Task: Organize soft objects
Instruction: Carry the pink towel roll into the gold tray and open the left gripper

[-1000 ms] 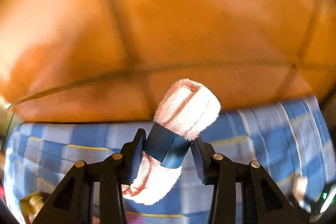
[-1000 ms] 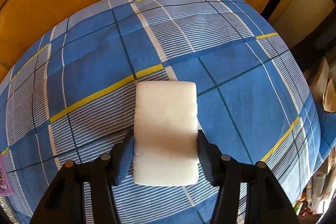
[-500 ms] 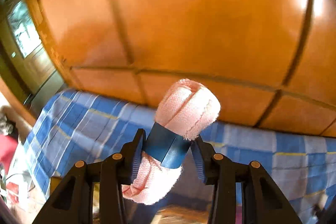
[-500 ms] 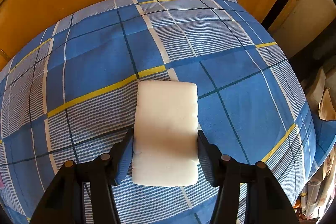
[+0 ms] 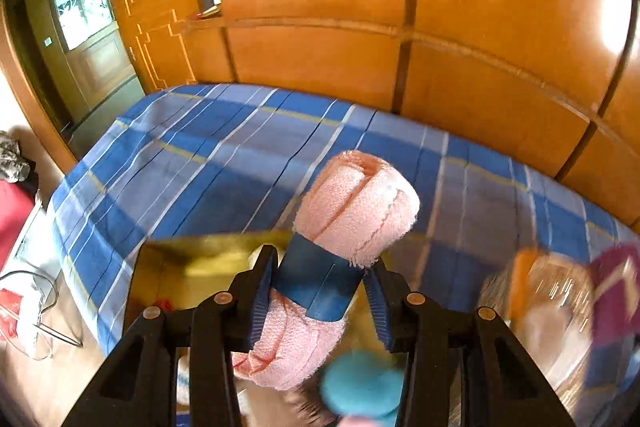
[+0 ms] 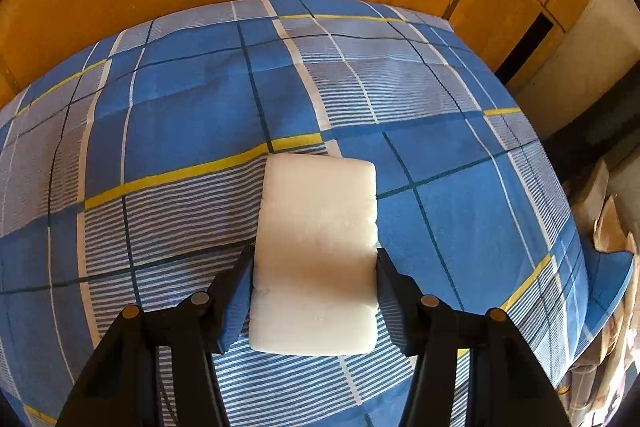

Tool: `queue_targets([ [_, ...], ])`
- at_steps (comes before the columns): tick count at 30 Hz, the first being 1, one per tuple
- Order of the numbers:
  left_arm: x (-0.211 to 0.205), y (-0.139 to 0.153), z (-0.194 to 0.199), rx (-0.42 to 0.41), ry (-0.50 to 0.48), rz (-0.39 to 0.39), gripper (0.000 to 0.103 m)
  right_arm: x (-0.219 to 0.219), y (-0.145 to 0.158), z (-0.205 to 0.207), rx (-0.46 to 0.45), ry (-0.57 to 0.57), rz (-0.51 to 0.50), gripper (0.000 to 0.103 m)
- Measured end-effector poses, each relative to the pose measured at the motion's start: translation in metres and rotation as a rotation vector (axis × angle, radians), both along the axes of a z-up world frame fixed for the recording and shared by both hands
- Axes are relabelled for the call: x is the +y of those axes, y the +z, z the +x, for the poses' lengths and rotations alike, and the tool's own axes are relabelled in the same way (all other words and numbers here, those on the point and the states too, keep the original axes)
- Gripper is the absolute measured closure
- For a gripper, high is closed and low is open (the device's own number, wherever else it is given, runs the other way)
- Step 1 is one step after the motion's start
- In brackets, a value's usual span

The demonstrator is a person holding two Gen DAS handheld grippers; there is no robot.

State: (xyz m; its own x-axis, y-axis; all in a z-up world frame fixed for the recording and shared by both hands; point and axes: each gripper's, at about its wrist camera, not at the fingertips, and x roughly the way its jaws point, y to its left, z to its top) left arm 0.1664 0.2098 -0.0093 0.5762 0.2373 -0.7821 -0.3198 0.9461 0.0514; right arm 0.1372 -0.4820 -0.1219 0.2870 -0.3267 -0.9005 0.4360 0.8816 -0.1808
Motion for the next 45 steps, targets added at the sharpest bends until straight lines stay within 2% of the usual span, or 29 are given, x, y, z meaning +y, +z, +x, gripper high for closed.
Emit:
queue_targets([
  [8,0.008,-0.025,-0.088,-0.053,-0.001,0.012,0.059,0.013,0.000,0.006,0.020,0.005,-0.057,0.047],
  [16,0.012,-0.028,-0.136,-0.113,0.014,0.035,0.059,0.024,0.002,0.008,0.028,-0.016,-0.109,0.049],
  [22,0.014,-0.027,-0.153,-0.136,0.007,0.040,0.059,0.035,0.004,0.006,0.024,-0.043,-0.112,0.049],
  [27,0.014,-0.024,-0.159,-0.154,0.000,0.043,0.059,0.050,0.006,0.006,0.002,-0.020,-0.033,0.049],
  [37,0.018,-0.030,-0.169,-0.158,-0.008,0.029,0.058,0.134,0.002,0.012,-0.013,0.182,0.099,0.049],
  [42,0.022,-0.037,-0.173,-0.144,-0.005,0.024,0.058,0.174,-0.001,0.010,-0.038,0.275,0.115,0.049],
  [45,0.028,-0.041,-0.176,-0.134,0.008,0.007,0.058,0.185,-0.003,0.008,-0.044,0.313,0.061,0.049],
])
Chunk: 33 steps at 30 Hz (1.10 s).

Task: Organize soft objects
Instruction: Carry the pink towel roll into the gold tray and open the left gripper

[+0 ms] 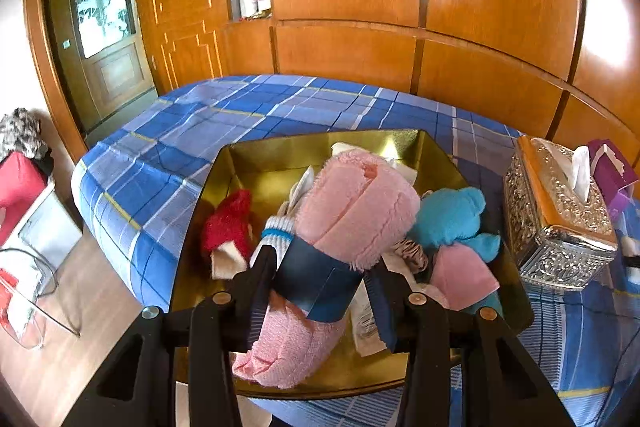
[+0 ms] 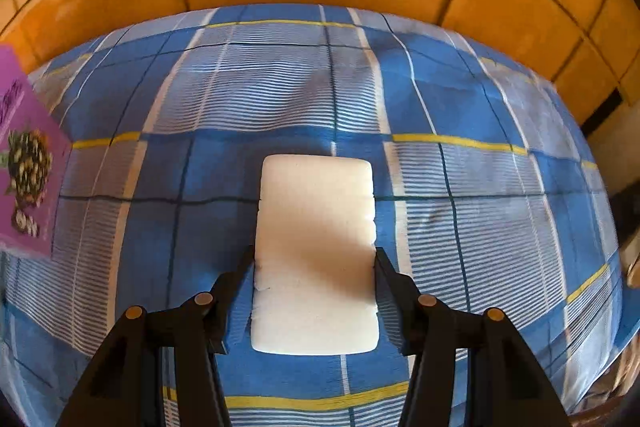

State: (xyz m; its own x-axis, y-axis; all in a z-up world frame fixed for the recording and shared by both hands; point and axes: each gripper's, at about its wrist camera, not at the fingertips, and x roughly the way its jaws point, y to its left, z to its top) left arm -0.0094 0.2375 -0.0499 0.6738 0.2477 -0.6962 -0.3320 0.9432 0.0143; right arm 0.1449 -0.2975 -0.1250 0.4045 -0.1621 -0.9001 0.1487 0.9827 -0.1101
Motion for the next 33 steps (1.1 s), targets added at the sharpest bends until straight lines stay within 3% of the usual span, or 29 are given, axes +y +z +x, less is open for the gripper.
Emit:
queue_targets([
  [4,0.018,-0.001,-0.011,-0.004,0.040,-0.047,0.059,-0.005,-0.002,0.001,-0.003,-0.002,0.008,0.049],
  [9,0.062,-0.003,-0.033,-0.019,0.145,-0.236,0.065,-0.002,-0.003,0.001,-0.006,0.011,-0.023,0.049],
  [14,0.074,-0.008,-0.038,-0.027,0.151,-0.328,0.070,0.000,-0.003,0.000,-0.006,0.018,-0.038,0.049],
  [21,0.053,-0.026,-0.006,0.025,0.083,-0.300,0.073,0.001,-0.003,0.000,-0.004,0.024,-0.051,0.048],
  [25,0.050,-0.029,0.005,0.022,0.073,-0.205,0.073,0.002,-0.003,0.000,-0.003,0.026,-0.057,0.048],
  [28,0.064,-0.043,0.019,0.050,0.074,-0.301,0.075,0.002,-0.003,0.000,-0.002,0.026,-0.057,0.048],
  [33,0.067,-0.043,0.033,0.071,0.078,-0.274,0.074,0.002,-0.003,0.000,-0.002,0.024,-0.054,0.048],
])
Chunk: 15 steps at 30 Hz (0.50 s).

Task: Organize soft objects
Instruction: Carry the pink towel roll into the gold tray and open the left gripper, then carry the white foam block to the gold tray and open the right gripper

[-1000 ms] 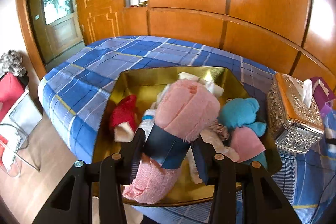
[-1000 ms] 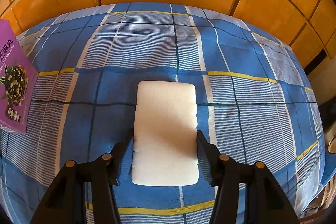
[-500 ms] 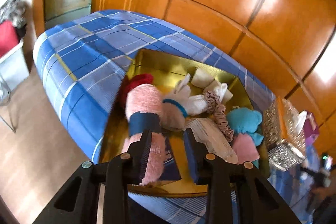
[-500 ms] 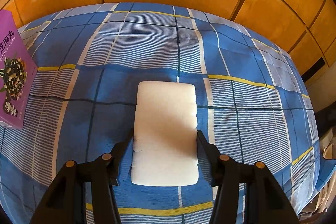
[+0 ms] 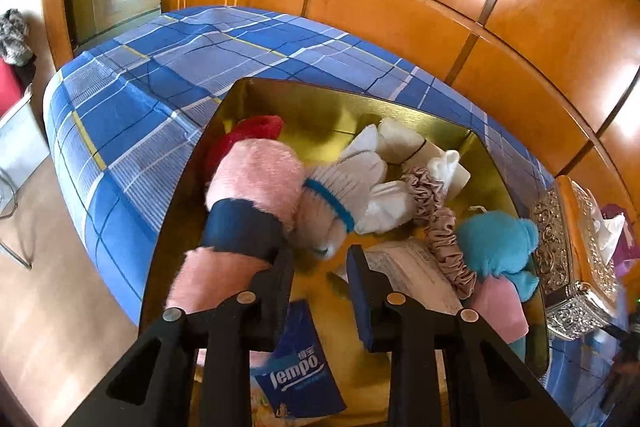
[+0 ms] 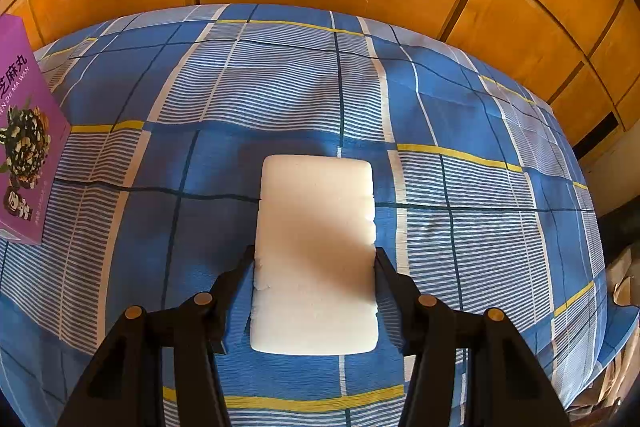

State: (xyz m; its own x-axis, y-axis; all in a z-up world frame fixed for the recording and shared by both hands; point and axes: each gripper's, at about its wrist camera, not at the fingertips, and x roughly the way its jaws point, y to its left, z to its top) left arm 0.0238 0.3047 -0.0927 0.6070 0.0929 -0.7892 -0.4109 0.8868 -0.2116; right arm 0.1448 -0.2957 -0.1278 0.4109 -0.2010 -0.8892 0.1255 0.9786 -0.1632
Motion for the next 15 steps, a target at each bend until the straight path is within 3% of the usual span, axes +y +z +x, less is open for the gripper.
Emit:
queue_targets([
  [5,-0.019,0.010,-0.011,0.002,-0.028,0.105,0.064,0.000,0.000,0.000,-0.001,0.000,0.001,0.048],
  [8,-0.031,0.016,-0.021,0.000,-0.034,0.166,0.063,0.000,-0.001,0.000,0.000,-0.002,0.000,0.048],
  [15,-0.058,0.033,-0.033,-0.050,-0.098,0.237,0.057,-0.001,-0.001,0.000,-0.001,-0.003,0.006,0.048],
])
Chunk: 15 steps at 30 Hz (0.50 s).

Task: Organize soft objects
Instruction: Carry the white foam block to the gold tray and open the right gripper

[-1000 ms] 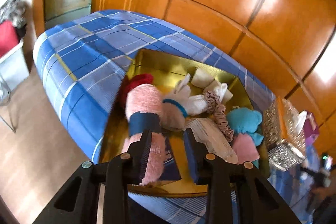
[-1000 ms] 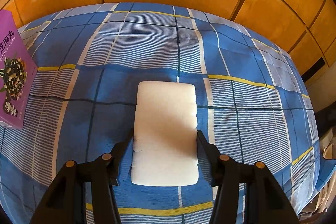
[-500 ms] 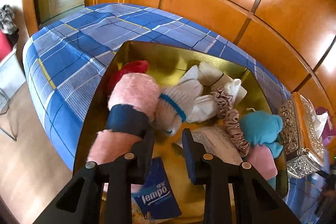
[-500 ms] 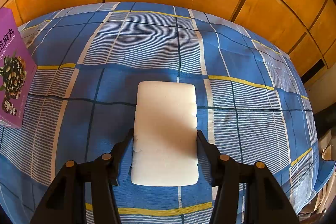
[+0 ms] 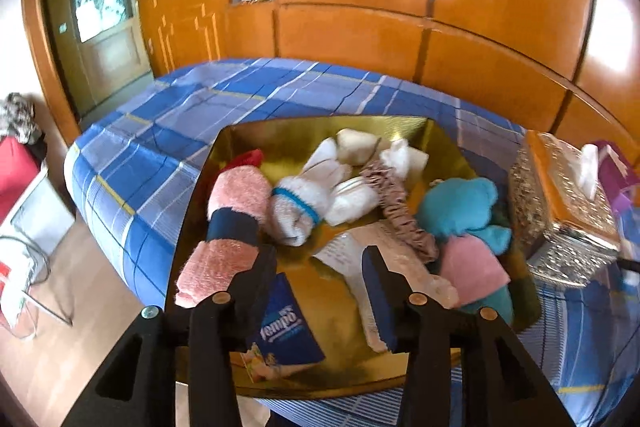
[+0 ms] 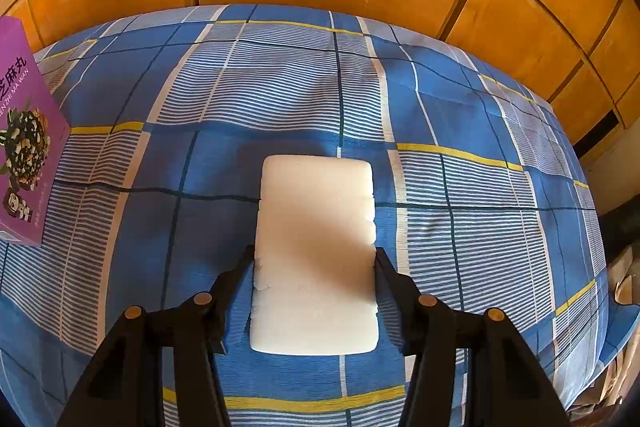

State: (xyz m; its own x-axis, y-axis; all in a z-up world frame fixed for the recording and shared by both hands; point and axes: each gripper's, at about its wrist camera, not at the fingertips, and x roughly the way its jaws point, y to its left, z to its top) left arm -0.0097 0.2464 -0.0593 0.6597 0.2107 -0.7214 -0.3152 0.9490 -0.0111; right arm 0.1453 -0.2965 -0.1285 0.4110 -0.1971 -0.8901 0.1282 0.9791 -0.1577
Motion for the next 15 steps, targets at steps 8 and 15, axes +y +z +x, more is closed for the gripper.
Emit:
queue_targets([
  [8,-0.024,0.015,-0.009,-0.031,-0.073,0.045,0.054,-0.010,0.000,0.003,0.008,-0.034,0.078,0.048],
  [15,-0.038,0.020,-0.014,-0.045,-0.126,0.051,0.054,-0.015,0.002,0.017,0.033,-0.052,0.134,0.049],
])
